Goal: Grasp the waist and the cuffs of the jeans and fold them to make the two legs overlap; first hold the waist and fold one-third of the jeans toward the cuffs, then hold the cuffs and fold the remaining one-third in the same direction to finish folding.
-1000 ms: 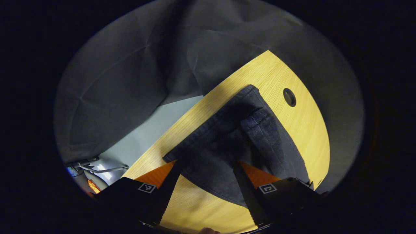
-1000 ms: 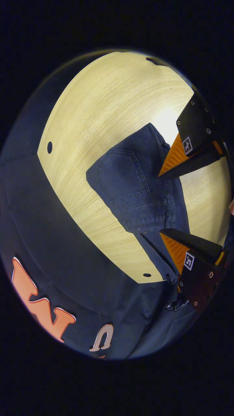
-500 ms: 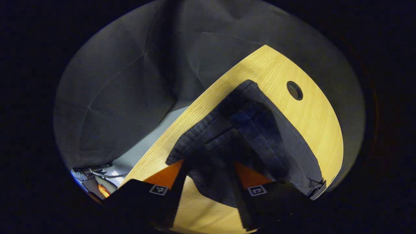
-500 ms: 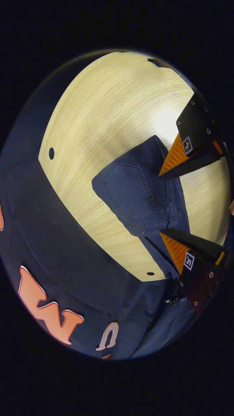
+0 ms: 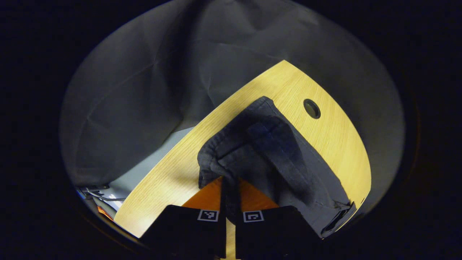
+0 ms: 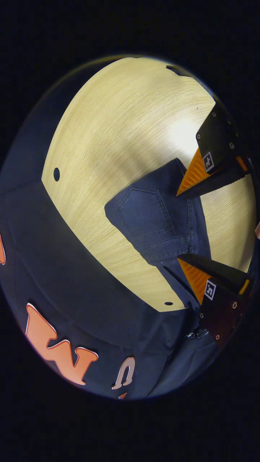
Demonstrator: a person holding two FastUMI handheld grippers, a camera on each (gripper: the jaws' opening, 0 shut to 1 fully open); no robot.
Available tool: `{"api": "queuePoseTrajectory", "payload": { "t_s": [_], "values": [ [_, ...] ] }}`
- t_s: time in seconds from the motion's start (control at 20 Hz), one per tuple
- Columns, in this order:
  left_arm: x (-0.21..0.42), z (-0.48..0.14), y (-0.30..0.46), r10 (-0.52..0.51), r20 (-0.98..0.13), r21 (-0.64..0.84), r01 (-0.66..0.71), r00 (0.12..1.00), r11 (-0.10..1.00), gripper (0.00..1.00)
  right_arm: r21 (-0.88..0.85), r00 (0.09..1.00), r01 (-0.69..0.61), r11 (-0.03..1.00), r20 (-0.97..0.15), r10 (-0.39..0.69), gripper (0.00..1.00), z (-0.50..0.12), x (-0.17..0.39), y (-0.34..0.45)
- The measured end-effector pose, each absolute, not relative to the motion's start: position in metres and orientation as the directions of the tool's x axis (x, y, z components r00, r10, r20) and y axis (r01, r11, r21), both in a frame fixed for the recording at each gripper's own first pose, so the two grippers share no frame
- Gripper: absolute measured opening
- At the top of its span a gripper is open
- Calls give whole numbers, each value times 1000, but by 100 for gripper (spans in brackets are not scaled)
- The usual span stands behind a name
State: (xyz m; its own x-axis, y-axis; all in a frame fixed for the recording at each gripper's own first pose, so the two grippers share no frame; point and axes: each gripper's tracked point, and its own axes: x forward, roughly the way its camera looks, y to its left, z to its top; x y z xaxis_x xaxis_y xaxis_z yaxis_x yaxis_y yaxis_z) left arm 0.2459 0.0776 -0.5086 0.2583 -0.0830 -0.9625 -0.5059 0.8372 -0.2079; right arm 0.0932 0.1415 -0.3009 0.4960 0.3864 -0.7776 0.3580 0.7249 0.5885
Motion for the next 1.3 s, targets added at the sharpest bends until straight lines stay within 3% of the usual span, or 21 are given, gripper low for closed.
{"api": "queuePoseTrajectory", "payload": {
  "t_s": [0.25, 0.3, 0.35, 0.6, 1.05, 1.2, 1.3],
  "values": [
    [239, -501, 82, -96, -962, -219, -514, 254, 830, 9, 597, 501, 356, 719, -771, 393, 92, -299, 97, 136],
    [238, -497, 81, -96, -959, -226, -509, 268, 831, 2, 595, 501, 358, 719, -772, 390, 93, -299, 98, 133],
    [241, -492, 80, -94, -955, -230, -499, 282, 836, 2, 596, 502, 359, 718, -772, 390, 92, -298, 100, 131],
    [253, -454, 69, -102, -920, -272, -428, 379, 862, 2, 607, 512, 359, 709, -763, 394, 92, -295, 110, 125],
    [256, -331, 36, -160, -807, -351, -243, 569, 905, 1, 625, 513, 328, 708, -747, 422, 92, -297, 120, 122],
    [246, -357, 42, -102, -866, -288, -320, 490, 903, 1, 628, 506, 321, 709, -746, 432, 92, -298, 122, 121],
    [233, -390, 43, -149, -910, -309, -396, 387, 865, 2, 629, 506, 317, 710, -745, 434, 92, -298, 124, 119]
  ]
}}
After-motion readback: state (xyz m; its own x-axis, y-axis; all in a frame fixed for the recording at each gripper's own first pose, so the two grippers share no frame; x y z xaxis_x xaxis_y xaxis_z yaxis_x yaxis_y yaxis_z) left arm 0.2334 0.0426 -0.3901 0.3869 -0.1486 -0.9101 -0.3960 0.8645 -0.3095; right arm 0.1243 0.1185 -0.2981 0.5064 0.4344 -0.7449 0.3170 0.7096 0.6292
